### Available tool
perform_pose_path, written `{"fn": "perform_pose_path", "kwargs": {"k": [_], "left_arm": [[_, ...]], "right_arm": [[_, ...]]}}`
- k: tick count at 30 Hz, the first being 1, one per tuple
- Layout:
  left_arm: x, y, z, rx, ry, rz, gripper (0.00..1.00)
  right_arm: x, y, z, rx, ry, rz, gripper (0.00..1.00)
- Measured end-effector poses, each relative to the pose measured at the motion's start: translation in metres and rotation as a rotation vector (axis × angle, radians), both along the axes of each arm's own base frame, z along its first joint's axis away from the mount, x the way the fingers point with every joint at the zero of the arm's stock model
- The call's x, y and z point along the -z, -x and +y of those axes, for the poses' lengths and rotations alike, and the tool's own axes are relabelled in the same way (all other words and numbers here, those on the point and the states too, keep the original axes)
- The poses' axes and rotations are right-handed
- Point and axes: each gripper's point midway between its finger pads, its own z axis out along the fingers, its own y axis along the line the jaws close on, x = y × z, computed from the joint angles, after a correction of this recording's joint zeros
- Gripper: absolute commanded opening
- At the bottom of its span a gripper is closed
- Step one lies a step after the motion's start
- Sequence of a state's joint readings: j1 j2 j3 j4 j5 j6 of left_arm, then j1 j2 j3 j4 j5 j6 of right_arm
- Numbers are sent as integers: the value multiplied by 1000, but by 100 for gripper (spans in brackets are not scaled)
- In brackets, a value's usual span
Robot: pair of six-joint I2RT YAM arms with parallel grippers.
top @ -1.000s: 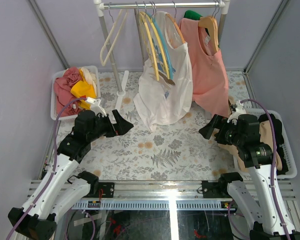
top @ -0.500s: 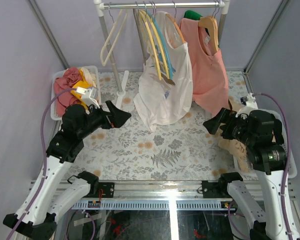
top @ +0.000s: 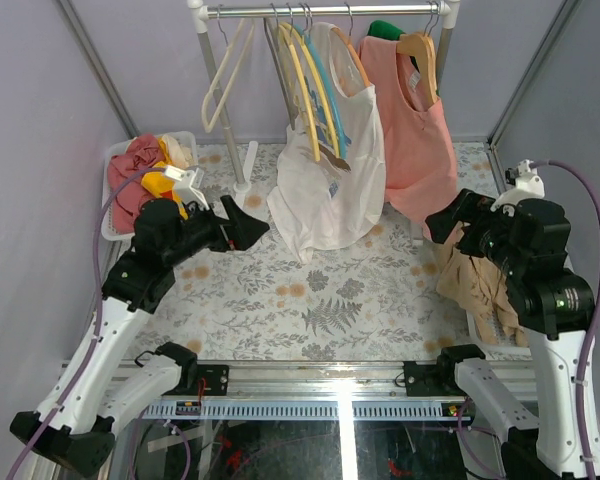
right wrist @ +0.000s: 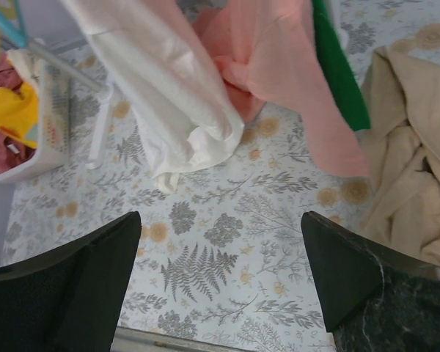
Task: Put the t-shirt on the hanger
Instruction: Pick up the T-shirt and place it in the bin.
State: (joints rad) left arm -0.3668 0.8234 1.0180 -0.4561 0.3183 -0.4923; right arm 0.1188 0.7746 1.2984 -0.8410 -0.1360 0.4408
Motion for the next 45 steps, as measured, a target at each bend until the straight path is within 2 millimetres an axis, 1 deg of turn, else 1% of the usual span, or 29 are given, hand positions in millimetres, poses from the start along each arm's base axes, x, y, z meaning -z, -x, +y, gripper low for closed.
{"fn": "perform_pose_path", "kwargs": {"k": [3,5,7,8,10,12,14,16,17,20,25,27,33,36,41,45], "left_arm": [[28,0,-3,16,-18,62,100],[41,1,-4,23,-27,91,100],[46,2,-5,30,-28,103,100],[47,2,-5,33,-28,105,100],[47,3,-6,38,-26,103,100],[48,3,-6,41,-26,103,100],[49,3,-6,42,-30,103,100],[50,2,-6,43,-34,102,100],[50,3,-6,43,-35,102,100],[50,3,-5,44,-35,100,100],[46,6,-4,43,-29,82,100],[43,8,-4,44,-25,73,100],[43,9,-3,43,-29,69,100],[40,11,-1,40,-29,57,100],[38,12,1,34,-30,45,100],[39,11,2,23,-38,45,100]], "right_arm": [[12,-12,-11,61,38,42,88],[31,-22,-18,101,67,102,86],[50,-26,-26,146,98,153,81],[64,-28,-32,177,124,191,79],[89,-26,-44,232,174,270,75],[104,-23,-55,280,212,319,71],[113,-22,-63,325,238,343,65],[118,-22,-71,371,254,356,59],[119,-22,-76,396,258,358,58],[122,-25,-90,478,249,360,57],[135,-33,-117,608,208,379,55],[138,-41,-125,638,197,382,54],[149,-68,-134,661,179,386,53],[157,-80,-136,651,171,394,56],[177,-100,-134,619,161,428,57],[188,-111,-132,601,151,442,57]]}}
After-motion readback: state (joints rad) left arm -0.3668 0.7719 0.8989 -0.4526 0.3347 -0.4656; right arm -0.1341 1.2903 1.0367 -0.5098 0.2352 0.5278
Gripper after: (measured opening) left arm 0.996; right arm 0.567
